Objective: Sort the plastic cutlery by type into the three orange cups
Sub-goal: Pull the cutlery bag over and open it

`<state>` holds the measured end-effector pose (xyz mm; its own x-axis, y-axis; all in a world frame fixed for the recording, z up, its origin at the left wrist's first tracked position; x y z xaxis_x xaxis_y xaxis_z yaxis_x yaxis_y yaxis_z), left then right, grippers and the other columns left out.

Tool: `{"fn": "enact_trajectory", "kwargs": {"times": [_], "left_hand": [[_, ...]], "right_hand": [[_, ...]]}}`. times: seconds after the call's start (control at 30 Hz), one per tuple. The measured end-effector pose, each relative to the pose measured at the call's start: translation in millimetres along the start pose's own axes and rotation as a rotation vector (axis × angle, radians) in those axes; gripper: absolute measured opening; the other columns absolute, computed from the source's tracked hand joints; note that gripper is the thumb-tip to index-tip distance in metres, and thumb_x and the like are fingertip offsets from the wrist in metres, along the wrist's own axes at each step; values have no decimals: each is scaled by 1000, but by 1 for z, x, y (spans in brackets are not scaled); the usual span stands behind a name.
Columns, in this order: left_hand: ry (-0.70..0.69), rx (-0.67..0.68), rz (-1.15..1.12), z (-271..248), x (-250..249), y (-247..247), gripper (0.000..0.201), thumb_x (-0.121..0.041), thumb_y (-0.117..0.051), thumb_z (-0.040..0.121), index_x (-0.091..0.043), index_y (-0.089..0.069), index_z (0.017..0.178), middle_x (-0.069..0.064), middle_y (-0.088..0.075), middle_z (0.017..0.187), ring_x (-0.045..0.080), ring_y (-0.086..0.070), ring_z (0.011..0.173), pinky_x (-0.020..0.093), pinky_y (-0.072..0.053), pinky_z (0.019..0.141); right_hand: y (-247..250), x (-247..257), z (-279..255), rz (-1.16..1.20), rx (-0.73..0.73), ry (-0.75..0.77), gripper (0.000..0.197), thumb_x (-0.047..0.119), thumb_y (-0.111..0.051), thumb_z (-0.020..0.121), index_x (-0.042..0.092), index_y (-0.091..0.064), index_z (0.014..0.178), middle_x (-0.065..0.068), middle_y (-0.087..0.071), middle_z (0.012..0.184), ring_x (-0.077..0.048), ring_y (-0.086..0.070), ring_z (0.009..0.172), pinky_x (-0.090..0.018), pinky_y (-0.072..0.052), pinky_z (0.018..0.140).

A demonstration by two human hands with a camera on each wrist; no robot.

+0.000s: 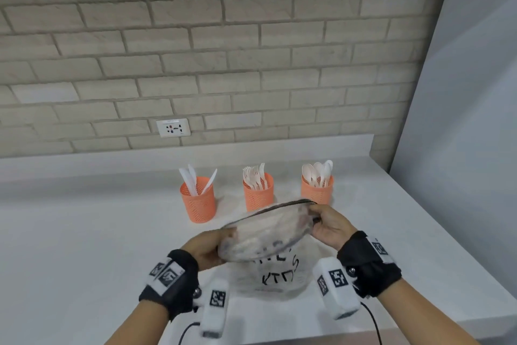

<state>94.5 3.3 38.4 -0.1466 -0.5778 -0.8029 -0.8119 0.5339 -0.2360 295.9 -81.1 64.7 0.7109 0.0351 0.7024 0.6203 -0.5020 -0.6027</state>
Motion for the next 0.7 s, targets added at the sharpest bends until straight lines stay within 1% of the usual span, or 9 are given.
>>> {"fn": "enact_trajectory", "kwargs": {"times": [0.07, 0.13, 0.2, 0.27, 0.4, 0.5, 0.57, 0.63, 0.7], "left_hand": [[4, 9, -321, -3, -7, 4, 14, 0, -44, 92, 0, -56, 84, 19, -69, 72, 32, -68, 62, 41, -57, 45], [-4, 14, -470, -1, -12, 3, 18, -2, -40, 94, 3, -52, 82, 22, -66, 63, 34, -68, 54, 47, -54, 42], [-6, 21, -577, 6, -8, -2, 20, -4, -38, 95, 6, -53, 86, 24, -66, 62, 33, -68, 51, 44, -55, 42], [16, 27, -629, 17, 3, -6, 16, 0, -40, 91, 6, -55, 88, 20, -65, 66, 28, -66, 55, 36, -56, 45], [-3, 60, -366, 28, 11, -6, 20, 4, -42, 87, -3, -58, 98, 8, -62, 65, 15, -60, 51, 26, -56, 49], [-11, 179, 74, 14, 11, -12, 16, -6, -65, 69, -7, -61, 85, 2, -60, 57, 12, -57, 47, 21, -51, 48], [-51, 140, 459, 12, 12, -6, 21, -14, -71, 63, -12, -51, 68, -5, -46, 47, 7, -43, 40, 17, -38, 43], [-111, 22, 854, 21, 13, 4, 31, -25, -72, 76, -14, -46, 63, -4, -42, 50, 8, -39, 43, 16, -33, 44], [-137, -41, 982, 27, 14, 9, 34, -31, -67, 84, -14, -47, 61, -2, -43, 52, 9, -40, 44, 16, -33, 45]], "right_hand": [[4, 1, 0, -428, 42, 5, 11, 2, -50, 89, 3, -61, 87, -2, -48, 54, -10, -47, 41, -21, -45, 42], [7, -2, -3, -873, 113, -6, 36, 27, -67, 82, 1, -62, 107, 0, -55, 64, -13, -50, 55, -19, -39, 49], [6, -10, -11, -1140, 197, -60, 60, 46, -74, 69, 0, -62, 106, -2, -54, 73, -15, -50, 66, -19, -37, 54], [9, -17, -16, -1249, 228, -100, 39, 41, -72, 76, 7, -62, 92, 7, -49, 59, -5, -45, 52, -13, -36, 49], [32, -21, -15, -799, 185, -189, 20, 25, -58, 87, 11, -64, 74, 6, -54, 58, -4, -51, 49, -14, -44, 47], [40, -20, -13, -345, 145, -210, 7, 10, -70, 73, 5, -66, 76, -6, -69, 70, -14, -68, 59, -25, -57, 54], [44, -23, -9, -157, 139, -216, 28, -1, -78, 58, -1, -66, 83, -16, -70, 84, -27, -70, 75, -35, -60, 64], [45, -29, -3, -26, 117, -248, 50, -2, -81, 42, -8, -65, 89, -23, -65, 98, -37, -66, 88, -44, -59, 70], [45, -33, 0, 44, 75, -240, 62, -1, -83, 32, -10, -63, 90, -24, -65, 98, -37, -68, 81, -47, -59, 66]]}}
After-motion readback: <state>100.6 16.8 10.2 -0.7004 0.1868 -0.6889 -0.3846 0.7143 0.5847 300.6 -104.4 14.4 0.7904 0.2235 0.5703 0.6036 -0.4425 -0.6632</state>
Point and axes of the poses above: each hand's wrist, its own z-axis towards the middle knuckle, its own y-axis out of the back of the hand, x = y × z, the point moved 8 cm from there along z, towards the middle knuckle
